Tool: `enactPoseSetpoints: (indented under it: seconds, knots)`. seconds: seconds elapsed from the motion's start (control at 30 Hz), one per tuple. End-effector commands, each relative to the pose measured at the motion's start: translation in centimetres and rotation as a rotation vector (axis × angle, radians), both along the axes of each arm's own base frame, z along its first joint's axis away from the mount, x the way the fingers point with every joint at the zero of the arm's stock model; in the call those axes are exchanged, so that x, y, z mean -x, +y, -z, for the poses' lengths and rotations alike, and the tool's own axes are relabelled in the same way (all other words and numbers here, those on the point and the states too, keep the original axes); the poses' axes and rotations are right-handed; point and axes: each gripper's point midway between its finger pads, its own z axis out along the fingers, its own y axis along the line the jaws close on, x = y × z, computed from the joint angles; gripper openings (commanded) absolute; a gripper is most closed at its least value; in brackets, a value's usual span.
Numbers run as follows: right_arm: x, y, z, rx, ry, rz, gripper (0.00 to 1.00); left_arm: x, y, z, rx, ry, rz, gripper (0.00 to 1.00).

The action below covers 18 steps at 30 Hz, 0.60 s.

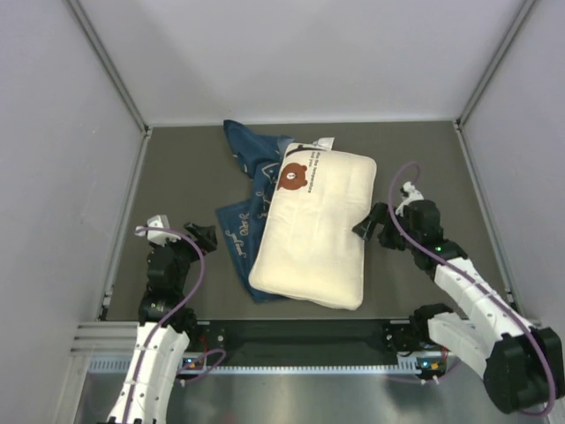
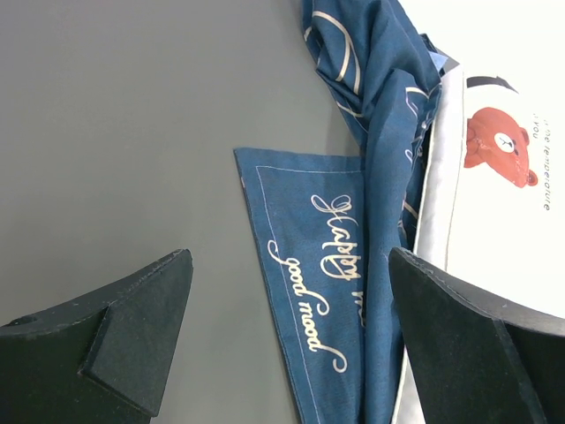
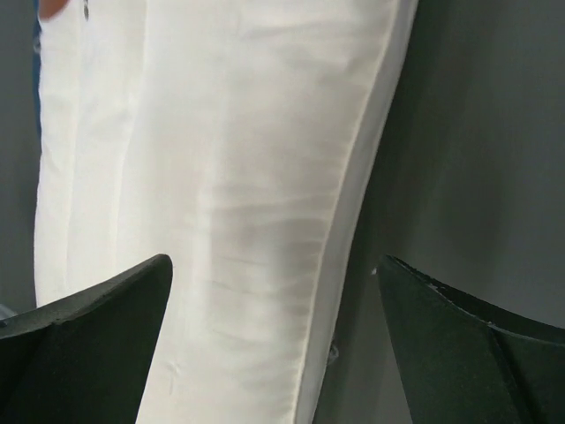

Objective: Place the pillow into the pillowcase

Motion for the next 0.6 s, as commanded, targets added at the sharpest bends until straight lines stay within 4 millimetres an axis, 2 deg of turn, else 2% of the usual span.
enactPoseSetpoints:
  seconds: [0.0,0.17,0.37,0.4,0.47,0.5,0.53,0.57]
  knots:
    - [0.3,2.8,-0.1,0.020,0.053,-0.066,1.00,-0.4,-0.1,-1.0,-0.012,-0.056,0.013,0.98]
    - [0.0,3.1,2.4,0.043,0.130,-0.035,1.00,-0.4,-0.1,-0.9,-0.010,-0.052,0.012,0.98]
    - [-0.2,5.4,4.6,0.034,0.162,-0.097,1.00,-0.4,-0.1,-1.0,-0.010,-0.053,0.012,0.98]
    - [-0.1,5.8,4.8,0.037,0.165,-0.110,0.97,-0.4,-0.1,-1.0,-0.010,-0.053,0.012,0.98]
    - [-0.8,6.2,4.7,0.039,0.162,-0.124,0.80,-0.4,-0.1,-0.9,-0.011,-0.053,0.011,0.98]
    - [-1.1,6.3,4.3,0.045,0.160,-0.127,0.57,-0.4,-0.1,-0.9,-0.011,-0.052,0.011,0.98]
    - [-1.9,6.6,3.2,0.049,0.145,-0.133,0.46,-0.4,-0.1,-1.0,-0.011,-0.053,0.012,0.98]
    - [-2.5,6.6,2.4,0.042,0.134,-0.128,0.28,-0.4,-0.1,-1.0,-0.012,-0.053,0.013,0.98]
